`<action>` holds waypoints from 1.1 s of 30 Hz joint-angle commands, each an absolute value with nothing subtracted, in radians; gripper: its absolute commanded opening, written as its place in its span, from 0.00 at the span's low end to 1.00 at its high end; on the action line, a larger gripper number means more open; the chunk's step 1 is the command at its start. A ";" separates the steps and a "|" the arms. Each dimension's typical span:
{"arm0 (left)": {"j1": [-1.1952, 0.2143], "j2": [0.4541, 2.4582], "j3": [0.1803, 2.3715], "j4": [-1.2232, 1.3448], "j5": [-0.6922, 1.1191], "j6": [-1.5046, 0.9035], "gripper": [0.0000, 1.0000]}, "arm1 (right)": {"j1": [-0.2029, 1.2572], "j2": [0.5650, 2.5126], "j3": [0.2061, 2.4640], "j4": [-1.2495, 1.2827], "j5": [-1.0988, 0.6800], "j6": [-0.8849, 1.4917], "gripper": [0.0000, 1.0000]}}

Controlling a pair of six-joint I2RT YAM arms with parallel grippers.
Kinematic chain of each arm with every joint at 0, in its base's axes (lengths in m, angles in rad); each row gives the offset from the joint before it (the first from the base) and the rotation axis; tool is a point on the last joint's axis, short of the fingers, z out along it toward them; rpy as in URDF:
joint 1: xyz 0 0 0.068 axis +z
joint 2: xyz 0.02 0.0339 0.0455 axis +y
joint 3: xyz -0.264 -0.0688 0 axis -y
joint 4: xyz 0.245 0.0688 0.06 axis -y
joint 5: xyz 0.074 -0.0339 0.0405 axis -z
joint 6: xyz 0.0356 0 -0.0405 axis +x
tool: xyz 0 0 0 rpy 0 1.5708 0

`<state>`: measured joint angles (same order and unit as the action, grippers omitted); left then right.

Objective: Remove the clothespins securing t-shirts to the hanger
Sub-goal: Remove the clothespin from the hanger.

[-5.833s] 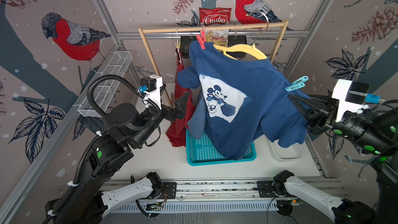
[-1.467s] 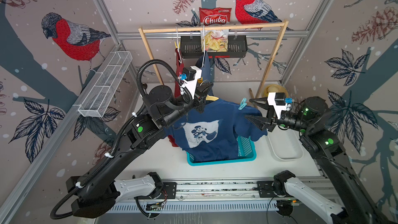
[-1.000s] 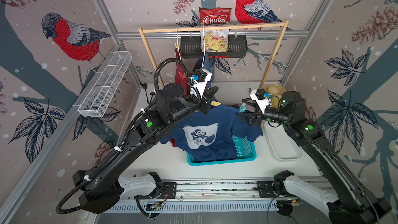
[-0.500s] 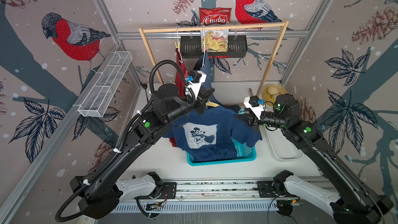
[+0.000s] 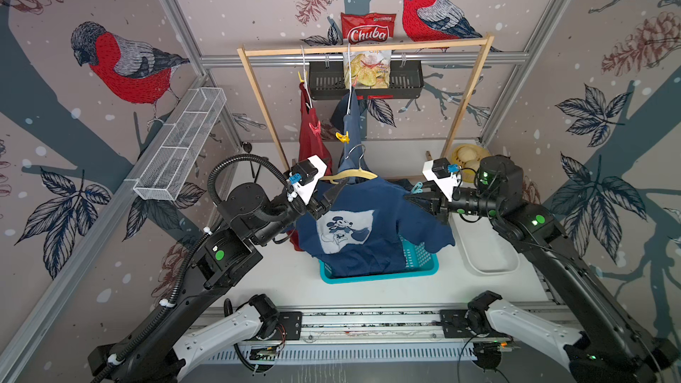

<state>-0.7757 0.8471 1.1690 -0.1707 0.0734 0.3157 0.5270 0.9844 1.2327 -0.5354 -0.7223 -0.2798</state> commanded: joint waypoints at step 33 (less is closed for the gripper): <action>-0.839 0.942 1.336 -0.428 0.026 0.643 0.00 | 0.530 0.957 1.357 -0.589 -0.748 -0.193 0.79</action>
<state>-0.8425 0.9302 1.2705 -0.4118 -0.0002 0.6804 0.5331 0.9634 1.3308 -0.5400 -0.7647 -0.1818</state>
